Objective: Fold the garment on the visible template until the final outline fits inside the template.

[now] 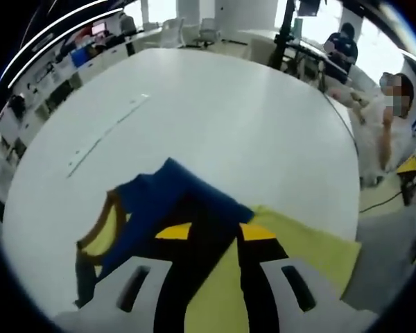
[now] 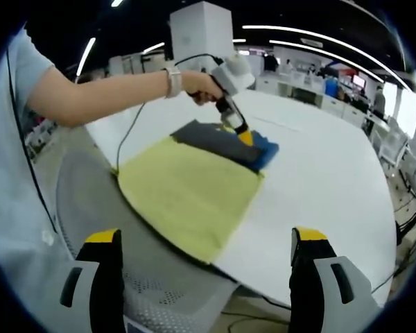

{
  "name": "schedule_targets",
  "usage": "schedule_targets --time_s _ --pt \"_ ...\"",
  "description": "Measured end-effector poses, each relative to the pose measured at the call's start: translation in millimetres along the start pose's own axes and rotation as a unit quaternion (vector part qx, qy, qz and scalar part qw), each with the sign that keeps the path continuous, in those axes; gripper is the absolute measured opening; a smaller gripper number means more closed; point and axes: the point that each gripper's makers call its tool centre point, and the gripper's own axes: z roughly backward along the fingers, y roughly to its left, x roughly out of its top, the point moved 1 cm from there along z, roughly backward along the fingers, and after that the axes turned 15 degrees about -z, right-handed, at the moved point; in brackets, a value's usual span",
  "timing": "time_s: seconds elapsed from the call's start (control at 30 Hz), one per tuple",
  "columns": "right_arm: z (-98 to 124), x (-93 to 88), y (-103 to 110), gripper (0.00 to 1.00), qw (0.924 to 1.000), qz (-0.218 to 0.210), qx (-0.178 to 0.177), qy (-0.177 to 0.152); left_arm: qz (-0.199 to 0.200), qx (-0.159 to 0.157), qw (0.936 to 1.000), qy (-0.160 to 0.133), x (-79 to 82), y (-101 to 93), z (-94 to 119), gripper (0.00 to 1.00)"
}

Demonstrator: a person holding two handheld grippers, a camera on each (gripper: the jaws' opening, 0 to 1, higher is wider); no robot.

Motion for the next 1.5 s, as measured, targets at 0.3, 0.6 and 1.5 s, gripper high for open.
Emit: schedule_targets --time_s 0.3,0.6,1.5 --pt "1.6 -2.4 3.8 1.0 1.0 -0.002 -0.001 -0.001 -0.006 -0.001 0.9999 0.011 -10.4 -5.0 12.5 0.33" --pt "3.0 -4.8 9.7 1.0 1.0 0.004 -0.005 0.002 -0.016 0.005 0.9996 0.022 -25.7 -8.9 26.3 0.52" --pt "-2.0 3.4 25.3 1.0 0.9999 0.008 -0.011 -0.002 -0.034 0.01 0.9986 0.039 -59.2 -17.1 82.1 0.79"
